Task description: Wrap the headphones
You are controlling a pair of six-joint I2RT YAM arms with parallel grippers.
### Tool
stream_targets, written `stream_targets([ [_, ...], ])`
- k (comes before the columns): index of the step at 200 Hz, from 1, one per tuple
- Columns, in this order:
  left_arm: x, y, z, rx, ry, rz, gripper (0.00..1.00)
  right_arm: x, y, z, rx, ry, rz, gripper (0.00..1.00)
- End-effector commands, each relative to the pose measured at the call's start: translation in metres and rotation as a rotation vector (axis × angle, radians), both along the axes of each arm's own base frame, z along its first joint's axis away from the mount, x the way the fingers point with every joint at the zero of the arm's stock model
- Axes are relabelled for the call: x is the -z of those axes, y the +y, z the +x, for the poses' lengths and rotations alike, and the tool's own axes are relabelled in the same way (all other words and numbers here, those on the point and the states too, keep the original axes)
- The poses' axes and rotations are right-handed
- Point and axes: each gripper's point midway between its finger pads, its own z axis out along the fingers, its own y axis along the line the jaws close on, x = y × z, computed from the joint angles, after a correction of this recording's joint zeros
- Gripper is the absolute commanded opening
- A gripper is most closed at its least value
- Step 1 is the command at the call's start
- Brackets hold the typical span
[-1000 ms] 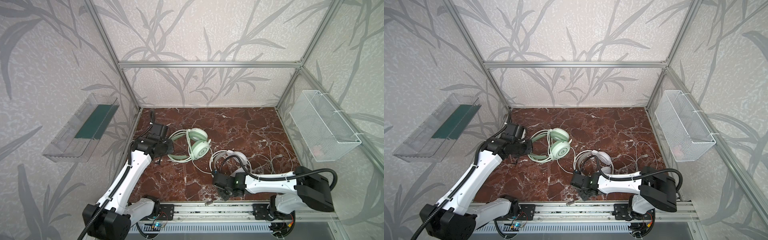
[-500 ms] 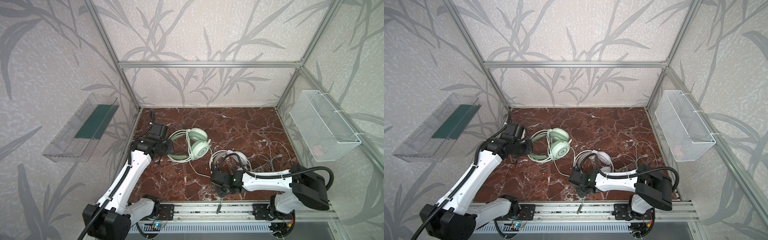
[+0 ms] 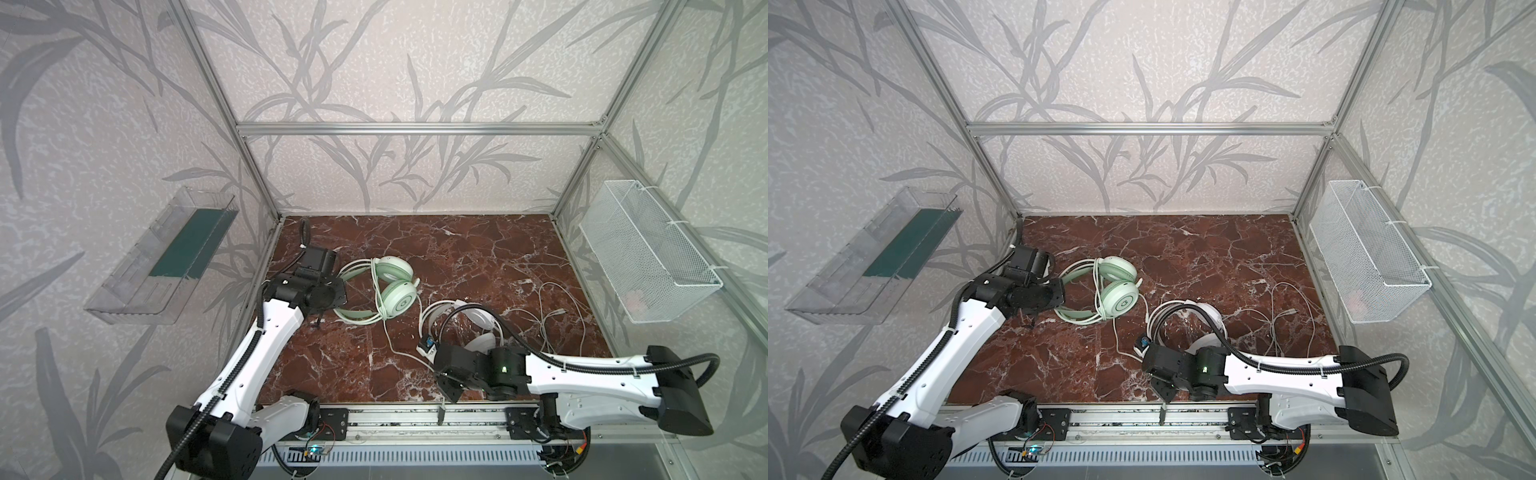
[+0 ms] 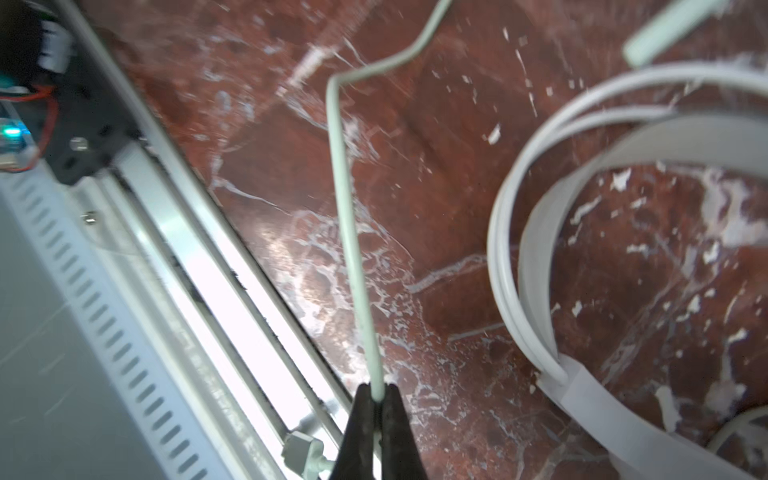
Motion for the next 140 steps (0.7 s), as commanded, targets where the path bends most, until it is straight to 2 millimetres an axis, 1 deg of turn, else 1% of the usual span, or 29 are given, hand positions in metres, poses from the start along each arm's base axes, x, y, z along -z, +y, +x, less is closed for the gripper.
stream_targets([
  [1, -0.001, 0.0, 0.014, -0.023, -0.043, 0.006, 0.0, -0.043, 0.003, -0.006, -0.15, -0.143, -0.007, 0.0],
  [30, 0.012, 0.003, 0.021, -0.034, -0.025, 0.039, 0.0, -0.097, 0.014, -0.028, -0.335, -0.308, 0.023, 0.0],
  [47, 0.022, 0.002, 0.023, -0.031, 0.001, 0.04, 0.0, -0.136, 0.017, -0.039, -0.411, -0.385, 0.093, 0.0],
  [56, 0.027, -0.001, 0.023, -0.027, 0.017, 0.025, 0.0, -0.156, 0.017, -0.041, -0.431, -0.411, 0.132, 0.0],
  [76, 0.037, -0.007, 0.021, -0.015, 0.069, 0.007, 0.0, -0.197, 0.017, -0.041, -0.465, -0.487, 0.177, 0.0],
  [104, 0.044, -0.011, 0.017, 0.0, 0.095, 0.004, 0.0, -0.239, 0.022, -0.036, -0.504, -0.628, 0.187, 0.0],
  [140, 0.049, -0.019, 0.009, 0.048, 0.106, 0.022, 0.0, -0.278, 0.04, -0.027, -0.549, -0.843, 0.193, 0.0],
])
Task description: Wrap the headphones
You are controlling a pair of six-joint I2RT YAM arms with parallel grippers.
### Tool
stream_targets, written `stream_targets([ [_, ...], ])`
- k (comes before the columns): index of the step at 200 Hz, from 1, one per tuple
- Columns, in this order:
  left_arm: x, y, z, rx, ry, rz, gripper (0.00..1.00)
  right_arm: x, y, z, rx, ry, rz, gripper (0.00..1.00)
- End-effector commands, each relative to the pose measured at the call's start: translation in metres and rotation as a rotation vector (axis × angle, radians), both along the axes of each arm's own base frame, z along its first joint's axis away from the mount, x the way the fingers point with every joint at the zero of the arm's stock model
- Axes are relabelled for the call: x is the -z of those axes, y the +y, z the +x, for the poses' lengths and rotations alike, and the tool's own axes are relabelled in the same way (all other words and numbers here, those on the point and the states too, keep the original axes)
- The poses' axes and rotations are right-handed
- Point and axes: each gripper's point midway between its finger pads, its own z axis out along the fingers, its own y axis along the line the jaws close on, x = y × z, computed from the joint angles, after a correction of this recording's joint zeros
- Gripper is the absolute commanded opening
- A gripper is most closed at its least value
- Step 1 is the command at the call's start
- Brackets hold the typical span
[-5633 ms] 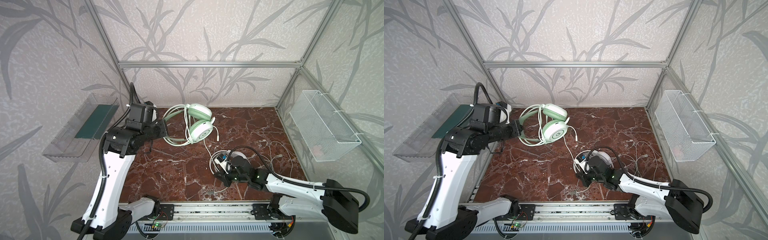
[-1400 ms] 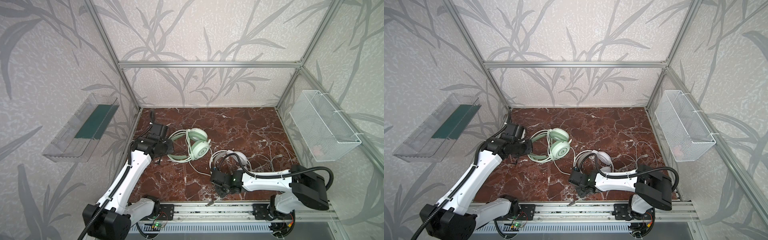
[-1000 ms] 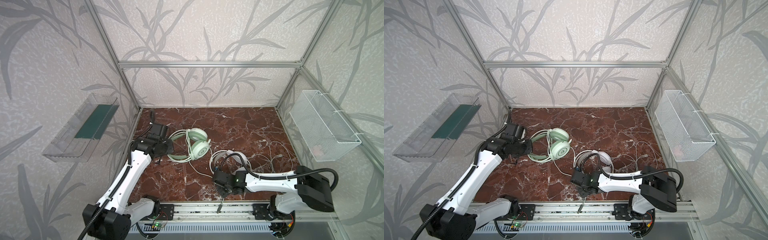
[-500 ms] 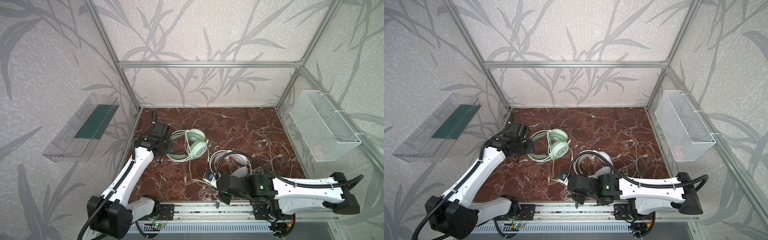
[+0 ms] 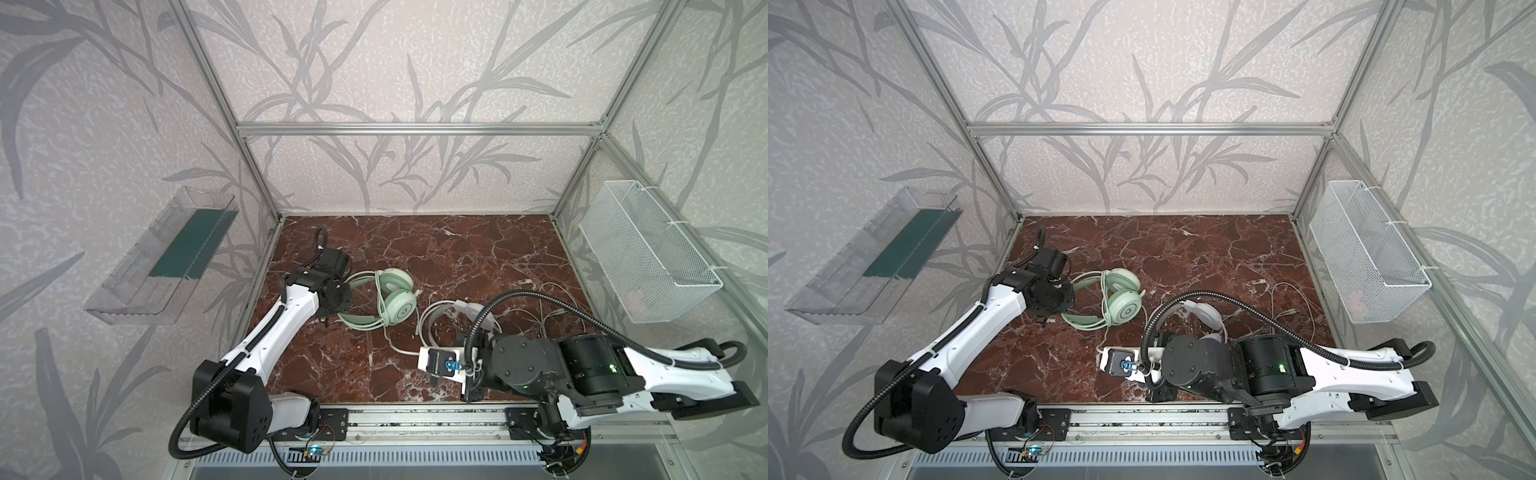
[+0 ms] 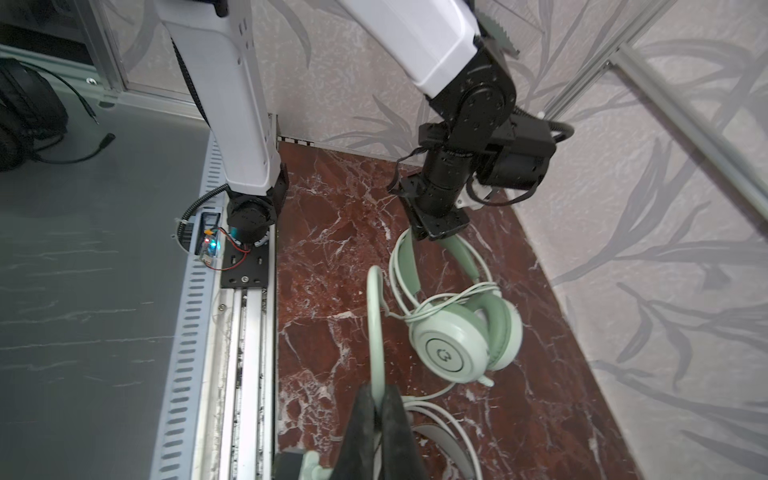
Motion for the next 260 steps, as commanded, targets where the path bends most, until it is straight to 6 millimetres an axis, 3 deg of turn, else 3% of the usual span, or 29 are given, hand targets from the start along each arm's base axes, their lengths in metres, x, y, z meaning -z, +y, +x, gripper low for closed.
stream_targets([
  [1, -0.007, -0.014, 0.004, 0.031, -0.049, -0.039, 0.0, -0.021, 0.011, 0.008, -0.026, -0.207, -0.016, 0.0],
  [33, -0.009, -0.021, -0.005, 0.096, -0.057, 0.004, 0.0, -0.06, 0.027, 0.029, 0.021, -0.402, 0.043, 0.0],
  [60, -0.014, -0.029, -0.014, 0.13, -0.089, -0.046, 0.0, -0.087, 0.032, 0.06, 0.037, -0.371, 0.129, 0.0],
  [94, -0.029, -0.041, -0.032, 0.205, -0.158, -0.126, 0.0, -0.103, 0.049, 0.095, 0.075, -0.453, 0.113, 0.0],
  [139, -0.036, -0.032, -0.057, 0.241, -0.165, -0.105, 0.0, -0.119, 0.057, 0.159, 0.144, -0.419, 0.166, 0.0],
  [175, -0.058, -0.035, -0.064, 0.257, -0.234, -0.153, 0.0, -0.117, 0.072, 0.206, 0.165, -0.377, 0.154, 0.0],
  [184, -0.065, -0.035, -0.066, 0.26, -0.251, -0.156, 0.0, -0.116, 0.065, 0.232, 0.211, -0.359, 0.149, 0.0],
  [206, -0.082, -0.04, -0.074, 0.291, -0.293, -0.205, 0.0, -0.111, 0.057, 0.265, 0.238, -0.293, 0.167, 0.0],
  [209, -0.085, -0.041, -0.075, 0.296, -0.299, -0.215, 0.0, -0.1, 0.062, 0.274, 0.24, -0.27, 0.151, 0.0],
  [230, -0.099, -0.045, -0.084, 0.321, -0.336, -0.261, 0.0, -0.089, 0.058, 0.305, 0.275, -0.195, 0.162, 0.0],
  [260, -0.119, -0.049, -0.095, 0.358, -0.393, -0.316, 0.0, -0.07, 0.056, 0.333, 0.282, -0.086, 0.189, 0.0],
])
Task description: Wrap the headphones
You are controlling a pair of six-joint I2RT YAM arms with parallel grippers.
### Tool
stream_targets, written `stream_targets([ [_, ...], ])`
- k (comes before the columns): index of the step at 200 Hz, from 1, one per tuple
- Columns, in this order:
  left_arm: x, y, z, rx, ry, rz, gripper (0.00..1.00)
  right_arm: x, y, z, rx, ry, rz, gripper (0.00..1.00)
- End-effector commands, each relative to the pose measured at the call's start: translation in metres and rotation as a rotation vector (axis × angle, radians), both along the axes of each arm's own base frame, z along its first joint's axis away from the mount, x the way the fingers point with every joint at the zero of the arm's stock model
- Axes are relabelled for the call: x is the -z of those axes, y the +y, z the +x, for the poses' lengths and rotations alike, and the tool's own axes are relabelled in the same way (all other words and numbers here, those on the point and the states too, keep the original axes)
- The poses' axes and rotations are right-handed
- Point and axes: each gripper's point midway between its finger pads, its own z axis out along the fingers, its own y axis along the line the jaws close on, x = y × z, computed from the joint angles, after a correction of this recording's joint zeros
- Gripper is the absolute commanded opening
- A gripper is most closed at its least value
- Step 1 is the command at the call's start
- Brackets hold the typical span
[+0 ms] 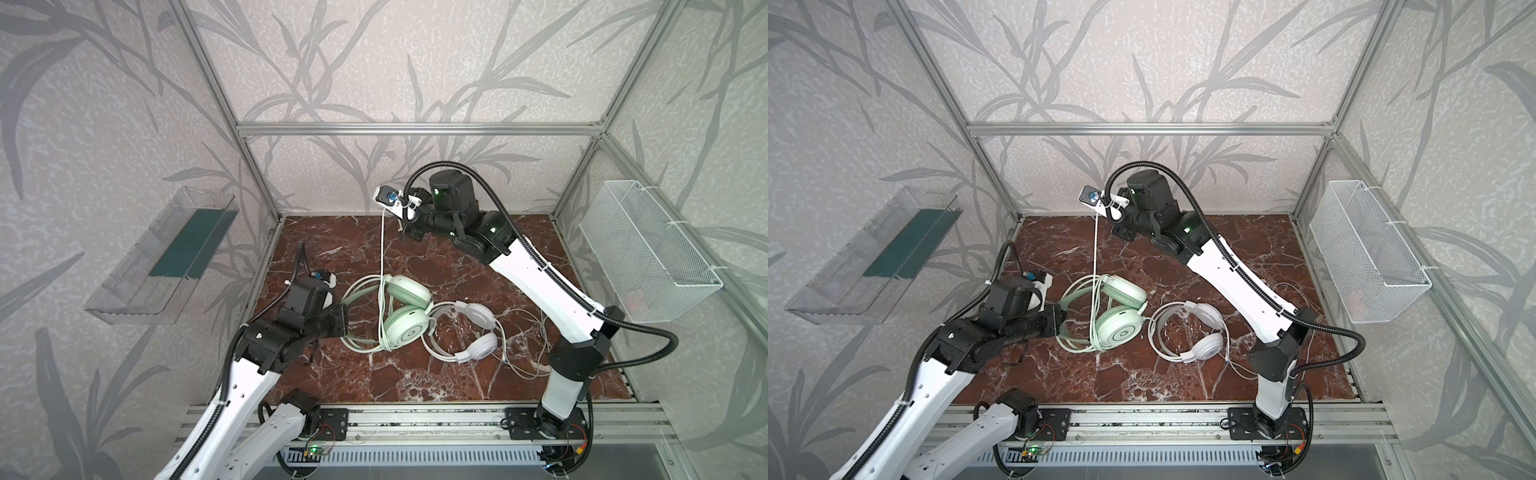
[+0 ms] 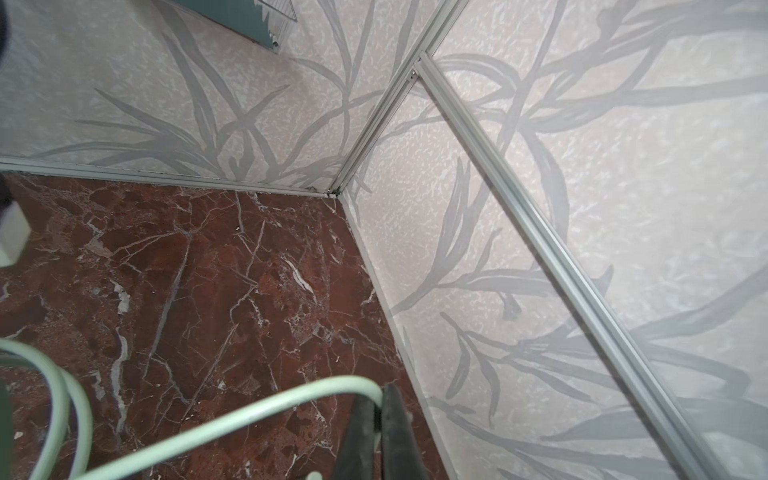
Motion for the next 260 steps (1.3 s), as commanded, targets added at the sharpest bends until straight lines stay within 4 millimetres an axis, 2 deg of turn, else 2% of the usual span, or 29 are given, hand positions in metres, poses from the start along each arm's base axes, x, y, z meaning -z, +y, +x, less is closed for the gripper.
stream_targets([
  [1, -0.024, -0.013, -0.018, 0.105, -0.046, -0.074, 0.0, -0.022, -0.007, 0.017, 0.013, 0.043, 0.127, 0.0],
  [31, -0.049, -0.019, -0.026, 0.135, -0.109, -0.139, 0.0, 0.009, -0.003, 0.034, 0.022, 0.132, 0.114, 0.0],
  [70, -0.08, -0.028, -0.028, 0.16, -0.18, -0.23, 0.0, 0.048, -0.002, 0.039, 0.016, 0.248, 0.107, 0.0],
  [117, -0.129, -0.015, -0.018, 0.075, -0.306, -0.239, 0.0, 0.101, -0.007, 0.026, 0.009, 0.356, 0.127, 0.0],
  [164, -0.157, -0.004, -0.002, -0.007, -0.336, -0.197, 0.0, 0.152, -0.018, 0.014, 0.031, 0.475, 0.163, 0.0],
  [186, -0.169, 0.002, 0.007, -0.07, -0.347, -0.201, 0.0, 0.175, -0.018, -0.002, 0.0, 0.56, 0.196, 0.0],
  [215, -0.179, 0.003, 0.021, -0.138, -0.378, -0.246, 0.0, 0.188, -0.016, -0.024, -0.057, 0.659, 0.243, 0.0],
  [219, -0.18, 0.004, 0.023, -0.15, -0.383, -0.251, 0.0, 0.178, -0.017, -0.029, -0.075, 0.652, 0.263, 0.0],
  [260, -0.191, 0.011, 0.034, -0.258, -0.475, -0.368, 0.0, 0.166, -0.021, -0.055, -0.131, 0.734, 0.406, 0.0],
])
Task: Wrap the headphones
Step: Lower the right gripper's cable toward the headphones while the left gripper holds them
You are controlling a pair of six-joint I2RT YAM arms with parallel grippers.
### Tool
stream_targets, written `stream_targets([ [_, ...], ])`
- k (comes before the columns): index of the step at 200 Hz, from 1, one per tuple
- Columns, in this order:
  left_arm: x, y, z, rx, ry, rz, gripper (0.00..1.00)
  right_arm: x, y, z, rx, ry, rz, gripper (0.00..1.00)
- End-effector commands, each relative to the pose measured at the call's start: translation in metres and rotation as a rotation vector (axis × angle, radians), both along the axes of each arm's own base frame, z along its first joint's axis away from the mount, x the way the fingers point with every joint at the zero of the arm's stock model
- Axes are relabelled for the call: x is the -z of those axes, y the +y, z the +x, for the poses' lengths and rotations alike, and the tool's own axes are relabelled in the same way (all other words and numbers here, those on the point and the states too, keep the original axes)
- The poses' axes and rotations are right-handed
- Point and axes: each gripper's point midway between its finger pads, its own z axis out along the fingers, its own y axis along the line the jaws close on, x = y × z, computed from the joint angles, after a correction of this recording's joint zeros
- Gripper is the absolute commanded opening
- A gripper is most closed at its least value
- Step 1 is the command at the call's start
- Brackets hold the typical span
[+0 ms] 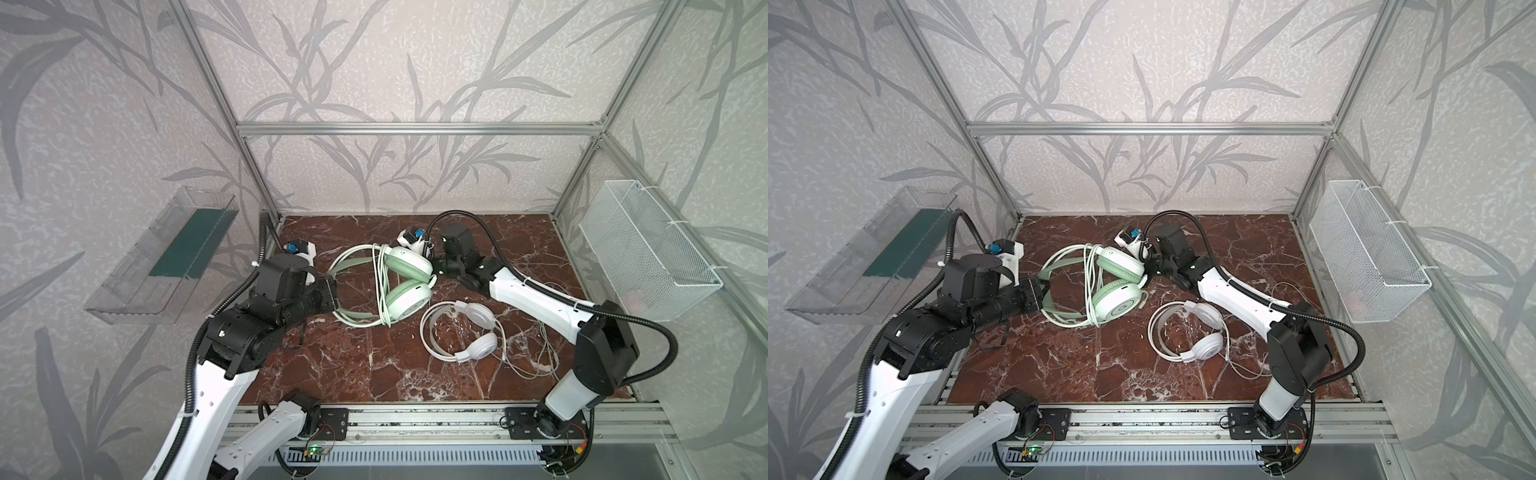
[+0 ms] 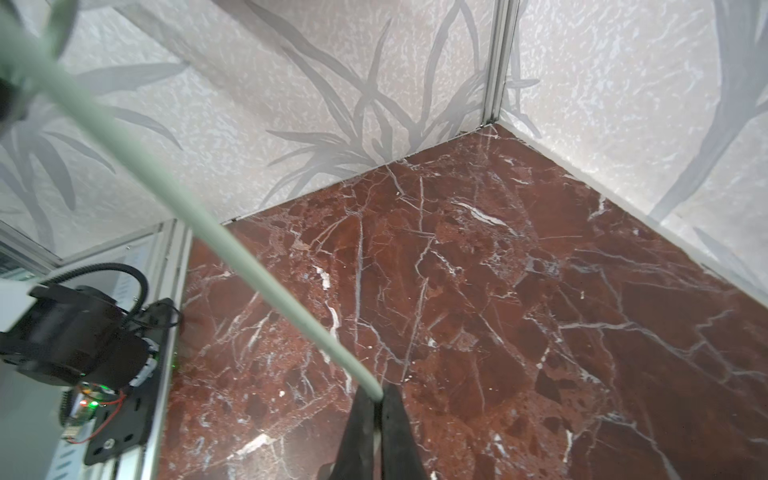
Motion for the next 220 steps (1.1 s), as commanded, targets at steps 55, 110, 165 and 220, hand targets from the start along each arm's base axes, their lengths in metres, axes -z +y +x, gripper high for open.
stream_targets([
  [55, -0.076, -0.002, 0.021, -0.147, -0.358, -0.423, 0.0, -0.002, -0.004, -0.03, -0.037, 0.264, 0.227, 0.0],
  [110, -0.079, -0.009, 0.027, -0.138, -0.362, -0.497, 0.0, 0.007, -0.001, -0.034, -0.036, 0.302, 0.255, 0.0],
  [165, -0.062, -0.005, 0.04, -0.197, -0.343, -0.474, 0.0, -0.015, 0.008, -0.058, -0.097, 0.371, 0.34, 0.0],
  [220, -0.039, -0.005, 0.061, -0.256, -0.325, -0.469, 0.0, -0.036, 0.01, -0.07, -0.151, 0.548, 0.557, 0.02],
])
